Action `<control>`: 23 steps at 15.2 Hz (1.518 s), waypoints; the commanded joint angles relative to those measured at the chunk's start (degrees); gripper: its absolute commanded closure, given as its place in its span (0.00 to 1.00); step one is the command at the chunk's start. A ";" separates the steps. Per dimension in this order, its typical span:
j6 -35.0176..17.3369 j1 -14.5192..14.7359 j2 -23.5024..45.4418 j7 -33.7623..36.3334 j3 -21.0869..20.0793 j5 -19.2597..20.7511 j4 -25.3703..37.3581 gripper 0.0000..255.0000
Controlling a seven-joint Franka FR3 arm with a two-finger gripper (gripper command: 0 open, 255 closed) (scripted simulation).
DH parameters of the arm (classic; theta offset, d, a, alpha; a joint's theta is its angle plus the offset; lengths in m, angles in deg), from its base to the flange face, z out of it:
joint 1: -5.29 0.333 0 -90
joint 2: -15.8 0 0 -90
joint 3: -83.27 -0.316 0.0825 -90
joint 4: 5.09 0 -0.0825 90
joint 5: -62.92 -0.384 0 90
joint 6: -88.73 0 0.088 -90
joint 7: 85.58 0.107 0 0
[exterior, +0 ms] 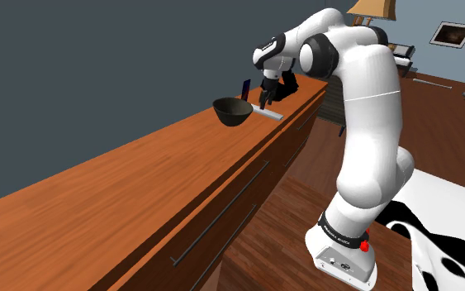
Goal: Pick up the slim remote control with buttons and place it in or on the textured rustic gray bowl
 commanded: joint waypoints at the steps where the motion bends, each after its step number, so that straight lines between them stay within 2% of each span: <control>1: -1.02 -0.31 0.90 -0.35 -0.24 -0.45 -0.16 0.00; 5: -3.15 -0.50 2.05 -0.73 -0.62 -1.07 -1.24 0.00; 12: -3.14 -0.50 2.05 -0.73 -0.62 -1.07 -1.23 0.00; 13: -3.14 -0.50 2.05 -0.73 -0.62 -1.07 -1.23 1.00; 23: -2.57 -0.45 1.71 -0.63 -0.51 -0.89 -0.97 1.00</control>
